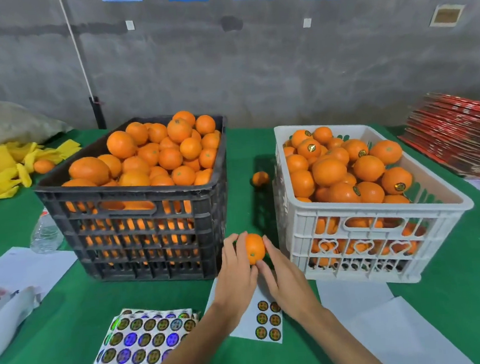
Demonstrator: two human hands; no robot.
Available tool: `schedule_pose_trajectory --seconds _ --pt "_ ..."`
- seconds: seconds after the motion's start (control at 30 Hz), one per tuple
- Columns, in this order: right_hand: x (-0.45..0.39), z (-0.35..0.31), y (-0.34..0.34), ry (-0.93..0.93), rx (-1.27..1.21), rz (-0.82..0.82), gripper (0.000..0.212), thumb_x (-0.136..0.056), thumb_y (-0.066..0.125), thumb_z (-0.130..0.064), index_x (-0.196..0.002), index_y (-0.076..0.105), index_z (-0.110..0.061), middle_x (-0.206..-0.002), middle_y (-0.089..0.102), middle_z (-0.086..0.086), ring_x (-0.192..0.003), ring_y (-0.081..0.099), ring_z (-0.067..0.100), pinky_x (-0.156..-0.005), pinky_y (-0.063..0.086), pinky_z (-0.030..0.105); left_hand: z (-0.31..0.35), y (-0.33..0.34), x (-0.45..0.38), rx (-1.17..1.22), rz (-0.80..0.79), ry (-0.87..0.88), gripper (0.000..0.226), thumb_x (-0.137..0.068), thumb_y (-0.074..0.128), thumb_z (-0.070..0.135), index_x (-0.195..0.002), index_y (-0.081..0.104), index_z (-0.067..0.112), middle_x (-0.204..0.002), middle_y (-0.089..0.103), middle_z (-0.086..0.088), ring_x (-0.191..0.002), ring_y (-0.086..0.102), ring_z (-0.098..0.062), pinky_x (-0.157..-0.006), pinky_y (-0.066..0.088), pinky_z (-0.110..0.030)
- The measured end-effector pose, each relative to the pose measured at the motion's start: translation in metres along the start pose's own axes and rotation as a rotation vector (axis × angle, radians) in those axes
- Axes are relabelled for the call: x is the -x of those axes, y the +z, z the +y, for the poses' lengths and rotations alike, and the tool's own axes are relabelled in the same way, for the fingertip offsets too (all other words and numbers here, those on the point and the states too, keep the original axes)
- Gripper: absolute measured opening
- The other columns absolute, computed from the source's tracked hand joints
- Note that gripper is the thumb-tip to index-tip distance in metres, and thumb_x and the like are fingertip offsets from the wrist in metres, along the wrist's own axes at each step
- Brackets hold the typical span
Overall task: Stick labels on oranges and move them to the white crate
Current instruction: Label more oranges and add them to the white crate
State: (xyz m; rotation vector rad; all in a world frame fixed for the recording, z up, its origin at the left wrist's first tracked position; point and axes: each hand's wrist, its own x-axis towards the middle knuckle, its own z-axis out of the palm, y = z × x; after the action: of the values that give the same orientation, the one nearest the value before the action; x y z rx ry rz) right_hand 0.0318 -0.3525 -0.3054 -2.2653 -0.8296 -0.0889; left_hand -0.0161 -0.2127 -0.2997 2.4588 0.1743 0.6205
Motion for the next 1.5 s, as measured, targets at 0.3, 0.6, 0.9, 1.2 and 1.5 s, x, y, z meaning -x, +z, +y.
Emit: schedule_pose_trajectory --seconds 0.3,0.6,0.9,1.2,1.5 --pt "0.041 0.041 0.002 -0.028 0.031 -0.273 0.064 -0.091 0.044 -0.078 -0.143 0.055 -0.04 -0.158 0.029 -0.028 -0.146 0.018 -0.01 -0.118 0.015 0.014 -0.018 0.031 0.009 -0.136 -0.042 -0.223 0.072 -0.1 0.061 0.025 -0.156 0.018 0.008 -0.15 0.025 -0.012 -0.135 0.036 -0.029 -0.1 0.047 -0.033" --pt "0.031 0.035 0.006 -0.224 0.191 -0.149 0.044 -0.095 0.053 -0.065 -0.115 0.076 -0.034 -0.124 0.059 -0.015 -0.105 0.051 0.01 -0.091 0.043 0.03 -0.019 0.031 0.002 -0.141 -0.029 -0.261 0.072 -0.102 0.057 0.028 -0.158 0.015 0.01 -0.154 0.023 -0.011 -0.135 0.04 -0.029 -0.102 0.045 -0.033" --pt "0.029 0.028 0.01 -0.184 0.059 -0.06 0.023 -0.096 0.062 -0.051 -0.098 0.08 -0.037 -0.089 0.056 -0.018 -0.088 0.051 0.003 -0.081 0.045 0.03 -0.023 0.03 0.004 -0.079 -0.018 -0.249 0.072 -0.101 0.059 0.028 -0.157 0.017 0.015 -0.154 0.023 -0.006 -0.133 0.043 -0.026 -0.103 0.045 -0.032" --pt "-0.004 -0.026 -0.02 -0.221 0.393 0.254 0.013 -0.084 0.081 -0.017 -0.095 0.074 -0.016 -0.087 0.06 0.001 -0.056 0.057 0.014 -0.044 0.05 0.025 0.006 0.004 -0.009 0.111 -0.054 -0.322 0.069 -0.104 0.055 0.02 -0.158 0.013 0.012 -0.155 0.026 -0.007 -0.134 0.049 -0.028 -0.106 0.043 -0.035" --pt "-0.068 -0.098 -0.077 -0.222 0.482 0.464 0.017 -0.079 0.085 -0.012 -0.095 0.078 -0.011 -0.087 0.067 0.006 -0.067 0.064 0.02 -0.051 0.053 0.028 0.051 -0.052 -0.05 0.307 0.12 -0.229 0.064 -0.099 0.057 0.021 -0.152 0.022 0.025 -0.142 0.05 -0.003 -0.115 0.06 -0.024 -0.097 0.052 -0.046"
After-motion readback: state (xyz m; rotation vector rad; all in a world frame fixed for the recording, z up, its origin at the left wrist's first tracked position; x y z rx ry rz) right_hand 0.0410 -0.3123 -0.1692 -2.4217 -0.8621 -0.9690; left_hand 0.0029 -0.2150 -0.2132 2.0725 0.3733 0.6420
